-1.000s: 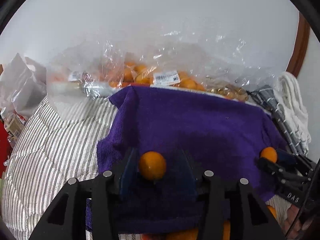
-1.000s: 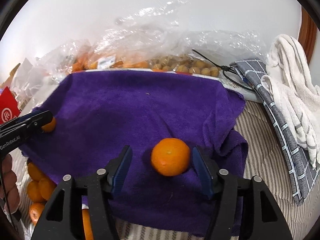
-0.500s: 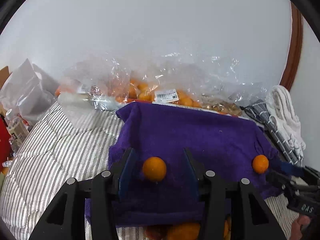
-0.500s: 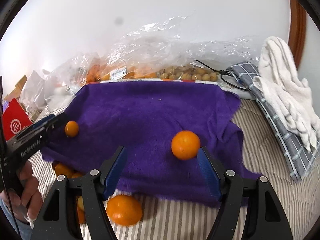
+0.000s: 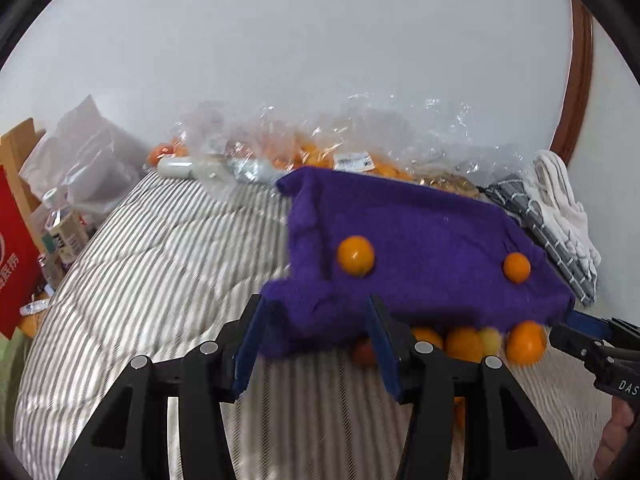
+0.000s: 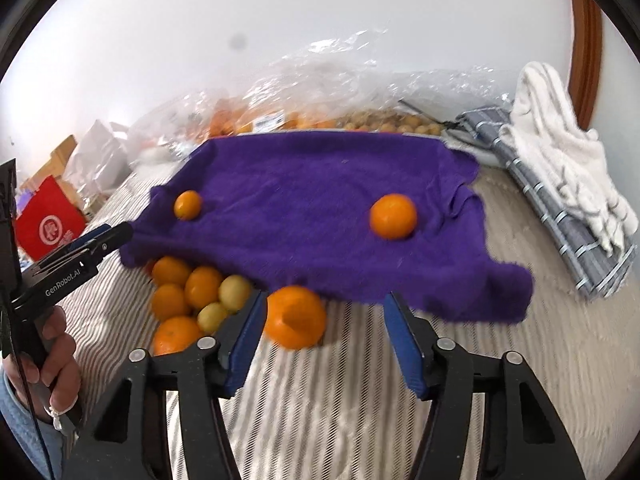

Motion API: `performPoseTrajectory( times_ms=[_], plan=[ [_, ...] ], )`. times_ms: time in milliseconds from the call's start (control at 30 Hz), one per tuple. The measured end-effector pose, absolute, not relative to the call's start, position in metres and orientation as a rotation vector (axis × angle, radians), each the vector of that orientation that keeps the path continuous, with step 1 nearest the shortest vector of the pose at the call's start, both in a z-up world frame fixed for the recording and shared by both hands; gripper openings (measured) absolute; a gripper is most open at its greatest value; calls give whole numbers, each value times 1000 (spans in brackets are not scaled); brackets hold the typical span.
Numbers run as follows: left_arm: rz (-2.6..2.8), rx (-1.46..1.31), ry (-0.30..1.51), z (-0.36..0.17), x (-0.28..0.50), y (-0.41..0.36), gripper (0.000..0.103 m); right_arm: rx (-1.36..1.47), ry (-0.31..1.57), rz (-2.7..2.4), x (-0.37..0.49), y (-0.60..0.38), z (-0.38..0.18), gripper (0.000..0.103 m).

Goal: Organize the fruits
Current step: 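Grasp another large orange with the right tool while the left tool returns to the fruit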

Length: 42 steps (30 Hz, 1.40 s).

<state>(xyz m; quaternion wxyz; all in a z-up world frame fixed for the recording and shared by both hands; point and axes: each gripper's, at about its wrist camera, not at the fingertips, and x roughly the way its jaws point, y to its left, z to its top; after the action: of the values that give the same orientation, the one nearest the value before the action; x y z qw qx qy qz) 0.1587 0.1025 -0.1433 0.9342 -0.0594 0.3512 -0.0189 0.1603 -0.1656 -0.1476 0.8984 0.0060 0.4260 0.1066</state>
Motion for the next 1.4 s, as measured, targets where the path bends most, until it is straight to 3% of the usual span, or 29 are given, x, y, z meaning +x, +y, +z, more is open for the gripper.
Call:
performPoseTrajectory(
  times_ms=[633, 800, 1400],
  plan=[
    [-84, -190, 797, -151, 142, 118, 51, -68, 982, 265, 185, -135, -189, 59],
    [-111, -188, 817, -153, 143, 114, 51, -101, 968, 251, 186, -131, -189, 42],
    [-224, -232, 892, -161, 149, 103, 51, -31, 897, 190, 172, -186, -177, 42]
  ],
)
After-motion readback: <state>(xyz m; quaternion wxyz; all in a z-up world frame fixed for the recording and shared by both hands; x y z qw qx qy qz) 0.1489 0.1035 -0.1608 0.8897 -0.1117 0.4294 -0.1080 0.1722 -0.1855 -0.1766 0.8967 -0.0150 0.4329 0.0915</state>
